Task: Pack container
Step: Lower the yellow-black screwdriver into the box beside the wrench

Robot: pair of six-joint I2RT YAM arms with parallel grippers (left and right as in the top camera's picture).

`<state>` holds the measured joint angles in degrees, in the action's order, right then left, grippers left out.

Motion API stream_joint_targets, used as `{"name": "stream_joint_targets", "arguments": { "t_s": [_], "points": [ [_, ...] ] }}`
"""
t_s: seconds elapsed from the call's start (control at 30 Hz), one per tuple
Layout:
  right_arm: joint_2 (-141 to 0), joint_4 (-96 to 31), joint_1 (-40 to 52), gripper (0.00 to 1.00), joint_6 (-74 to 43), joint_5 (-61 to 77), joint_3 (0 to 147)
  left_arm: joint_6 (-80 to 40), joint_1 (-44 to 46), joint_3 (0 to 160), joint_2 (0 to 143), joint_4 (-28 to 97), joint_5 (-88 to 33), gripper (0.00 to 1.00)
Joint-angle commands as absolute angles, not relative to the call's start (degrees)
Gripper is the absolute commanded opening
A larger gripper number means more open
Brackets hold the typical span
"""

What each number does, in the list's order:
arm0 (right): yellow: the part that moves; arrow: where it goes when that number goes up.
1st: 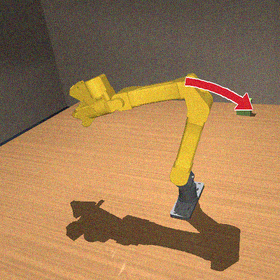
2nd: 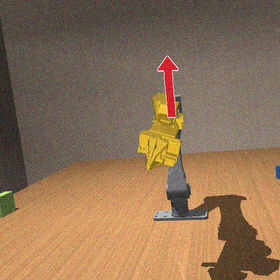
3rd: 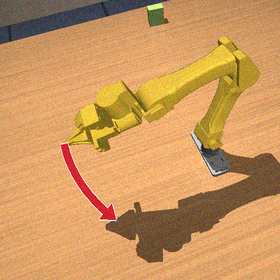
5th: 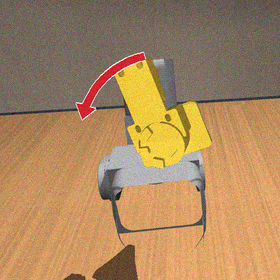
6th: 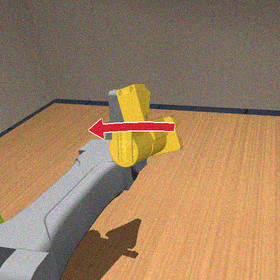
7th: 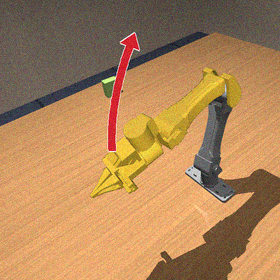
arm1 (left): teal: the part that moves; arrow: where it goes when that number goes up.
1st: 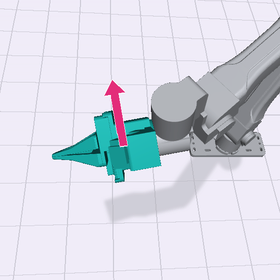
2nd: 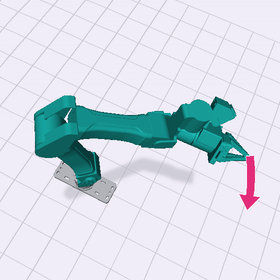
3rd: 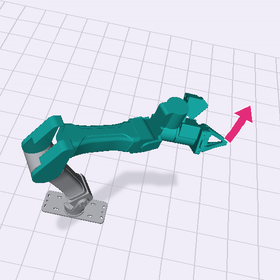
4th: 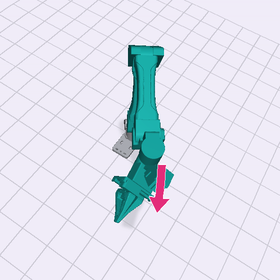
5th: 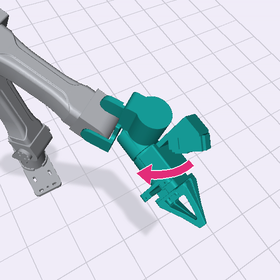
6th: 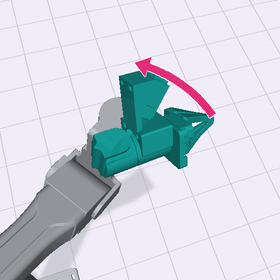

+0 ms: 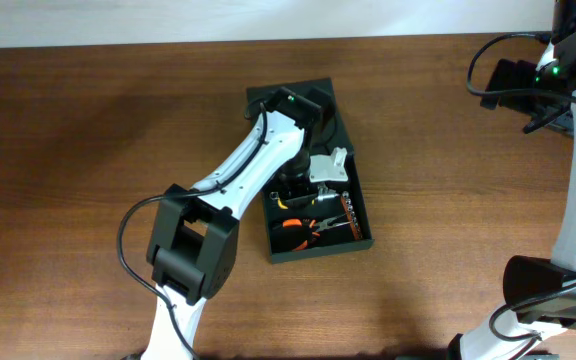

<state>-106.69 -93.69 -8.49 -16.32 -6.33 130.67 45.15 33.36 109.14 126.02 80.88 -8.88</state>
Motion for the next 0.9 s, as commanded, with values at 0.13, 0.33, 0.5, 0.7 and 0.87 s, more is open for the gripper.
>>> {"name": "stream_joint_targets", "arguments": {
  "t_s": [0.13, 0.33, 0.5, 0.7, 0.87],
  "points": [
    [-106.2, -93.7, -8.7, 0.99, -16.5, -6.2, 130.6, 44.5, 33.6, 108.3, 125.8, 80.6, -12.3, 0.02],
    [-106.2, -93.7, -8.7, 0.99, -16.5, -6.2, 130.6, 44.5, 34.0, 104.8, 125.8, 79.0, -12.7, 0.02],
    [-106.2, -93.7, -8.7, 0.99, -16.5, -6.2, 130.6, 44.5, 34.0, 102.8, 125.8, 78.0, -12.7, 0.02],
    [-106.2, -93.7, -8.7, 0.99, -16.5, -6.2, 130.6, 44.5, 34.0, 102.6, 125.8, 73.8, -8.1, 0.02],
    [-106.2, -93.7, -8.7, 0.99, -16.5, -6.2, 130.6, 44.7, 34.0, 102.6, 125.8, 69.9, -5.2, 0.02]
  ]
}}
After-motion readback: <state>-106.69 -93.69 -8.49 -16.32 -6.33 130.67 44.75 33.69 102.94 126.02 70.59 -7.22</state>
